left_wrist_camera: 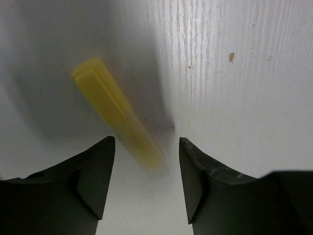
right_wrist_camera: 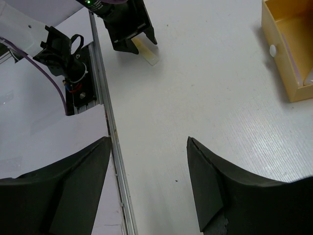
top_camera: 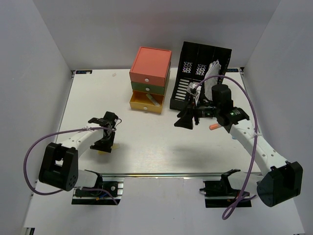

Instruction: Organize the desk

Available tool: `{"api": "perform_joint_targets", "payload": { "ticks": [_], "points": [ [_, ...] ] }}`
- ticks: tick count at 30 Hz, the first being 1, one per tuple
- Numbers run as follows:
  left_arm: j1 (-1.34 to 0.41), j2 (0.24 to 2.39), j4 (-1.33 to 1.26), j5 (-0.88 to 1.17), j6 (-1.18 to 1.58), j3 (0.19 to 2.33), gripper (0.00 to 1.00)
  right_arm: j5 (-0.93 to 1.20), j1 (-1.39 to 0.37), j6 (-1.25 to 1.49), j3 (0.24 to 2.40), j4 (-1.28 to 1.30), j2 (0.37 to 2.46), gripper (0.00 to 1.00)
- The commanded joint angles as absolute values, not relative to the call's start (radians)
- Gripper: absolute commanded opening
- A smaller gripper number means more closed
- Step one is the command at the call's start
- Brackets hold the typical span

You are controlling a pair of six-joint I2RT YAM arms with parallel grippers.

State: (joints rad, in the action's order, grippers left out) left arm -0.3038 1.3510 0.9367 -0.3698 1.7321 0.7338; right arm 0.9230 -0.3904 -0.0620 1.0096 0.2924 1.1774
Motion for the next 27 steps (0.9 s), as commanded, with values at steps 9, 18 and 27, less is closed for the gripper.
{"api": "perform_joint_targets", "payload": {
  "ticks": [9,18,27],
  "points": [
    [-0.212,1.377,0.868,-0.364,1.695,0.707,0.47,0.951,-0.334,-0.055,0.993,0.250,1.161,0.68],
    [-0.173,1.400,0.798,-0.314,1.634,0.646,0.51,0.979,-0.299,-0.046,0.986,0.244,1.170,0.67],
    [-0.187,1.364,0.708,-0.217,1.433,0.754,0.00,0.976,-0.279,-0.063,0.982,0.244,1.160,0.66]
  ]
}}
